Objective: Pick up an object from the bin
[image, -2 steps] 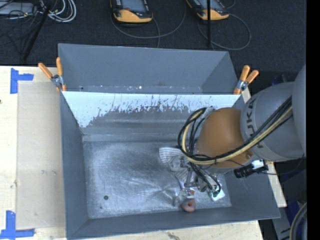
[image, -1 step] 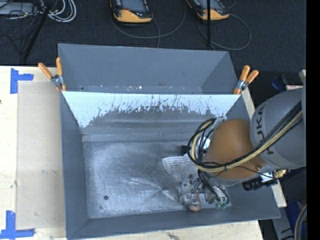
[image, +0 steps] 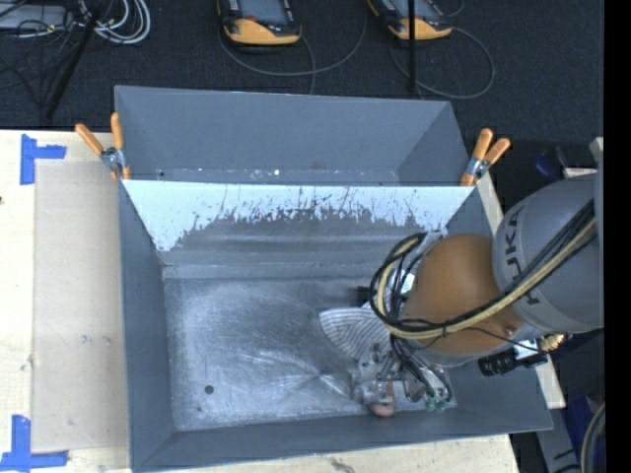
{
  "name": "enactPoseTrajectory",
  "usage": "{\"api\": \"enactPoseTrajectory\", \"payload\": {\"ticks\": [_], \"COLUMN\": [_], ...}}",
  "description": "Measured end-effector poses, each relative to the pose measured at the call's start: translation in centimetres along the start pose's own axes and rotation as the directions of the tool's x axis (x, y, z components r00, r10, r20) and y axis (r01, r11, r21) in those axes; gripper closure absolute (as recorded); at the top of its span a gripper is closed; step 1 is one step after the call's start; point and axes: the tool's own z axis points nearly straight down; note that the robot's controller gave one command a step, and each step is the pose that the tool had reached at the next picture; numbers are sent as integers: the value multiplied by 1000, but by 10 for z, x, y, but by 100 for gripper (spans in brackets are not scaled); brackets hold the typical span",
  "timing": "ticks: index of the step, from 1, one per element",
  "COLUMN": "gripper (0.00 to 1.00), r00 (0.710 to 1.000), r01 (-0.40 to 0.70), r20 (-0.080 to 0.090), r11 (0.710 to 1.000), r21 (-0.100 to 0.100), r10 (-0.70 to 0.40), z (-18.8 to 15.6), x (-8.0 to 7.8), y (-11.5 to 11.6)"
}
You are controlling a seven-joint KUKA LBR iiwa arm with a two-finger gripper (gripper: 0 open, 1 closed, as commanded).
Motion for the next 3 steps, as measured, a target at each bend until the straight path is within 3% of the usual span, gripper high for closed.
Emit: {"api": "enactPoseTrajectory", "payload": {"ticks": [1,2,3], "gripper": [100,0,0], "r00": [999,999,999], "r01": [-42,-44,-44], "r20": [22,21,21], "r11": [999,999,999], "r21": [1,1,1], "r10": [42,44,44], "z": [-139,-139,-139], "x": [-12,-12,-12], "y": [-48,-49,-49]}}
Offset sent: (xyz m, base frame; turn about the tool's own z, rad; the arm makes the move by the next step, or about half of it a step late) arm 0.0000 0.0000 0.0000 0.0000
